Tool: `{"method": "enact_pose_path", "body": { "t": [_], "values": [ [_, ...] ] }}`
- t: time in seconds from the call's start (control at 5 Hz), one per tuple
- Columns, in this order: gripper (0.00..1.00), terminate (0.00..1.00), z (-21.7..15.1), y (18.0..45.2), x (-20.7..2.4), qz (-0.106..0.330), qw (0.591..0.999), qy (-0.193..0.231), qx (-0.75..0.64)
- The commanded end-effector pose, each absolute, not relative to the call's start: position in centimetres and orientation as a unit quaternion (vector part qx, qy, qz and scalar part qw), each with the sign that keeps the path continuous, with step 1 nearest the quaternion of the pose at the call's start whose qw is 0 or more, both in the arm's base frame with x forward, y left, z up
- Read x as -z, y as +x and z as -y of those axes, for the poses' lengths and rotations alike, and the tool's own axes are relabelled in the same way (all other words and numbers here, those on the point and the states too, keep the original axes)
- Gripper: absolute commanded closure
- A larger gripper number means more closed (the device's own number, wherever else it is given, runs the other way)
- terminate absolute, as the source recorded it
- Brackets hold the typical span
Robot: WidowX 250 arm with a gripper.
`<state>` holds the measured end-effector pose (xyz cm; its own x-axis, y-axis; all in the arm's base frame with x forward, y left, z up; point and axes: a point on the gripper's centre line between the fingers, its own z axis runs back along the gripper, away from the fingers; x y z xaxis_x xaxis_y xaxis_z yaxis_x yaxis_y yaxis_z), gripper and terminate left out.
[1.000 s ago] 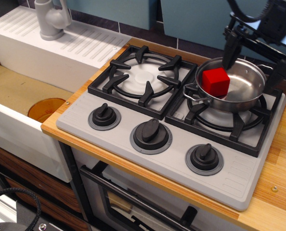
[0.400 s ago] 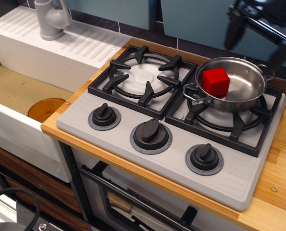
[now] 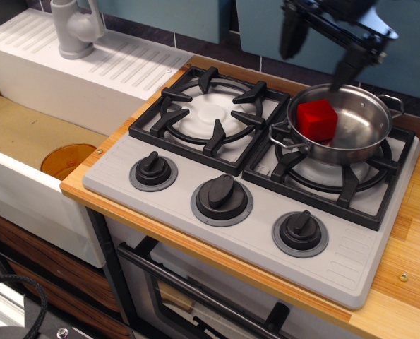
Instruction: Put redcube in pan and put pan on stove
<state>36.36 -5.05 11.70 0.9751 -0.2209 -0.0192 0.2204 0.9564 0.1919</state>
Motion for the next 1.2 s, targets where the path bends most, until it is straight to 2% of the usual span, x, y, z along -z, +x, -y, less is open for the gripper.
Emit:
{"method": "enact_pose_path", "body": {
  "t": [0.0, 0.4, 1.0],
  "values": [
    [0.00, 0.00, 3.7, 36.4, -12.6, 0.062, 0.988, 0.087, 0.108],
    [0.00, 0.00, 4.6, 36.7, -9.2, 0.085, 0.989, 0.073, 0.100],
    [0.00, 0.00, 5.3, 36.8, -6.9, 0.100, 0.988, 0.069, 0.100]
  ]
}}
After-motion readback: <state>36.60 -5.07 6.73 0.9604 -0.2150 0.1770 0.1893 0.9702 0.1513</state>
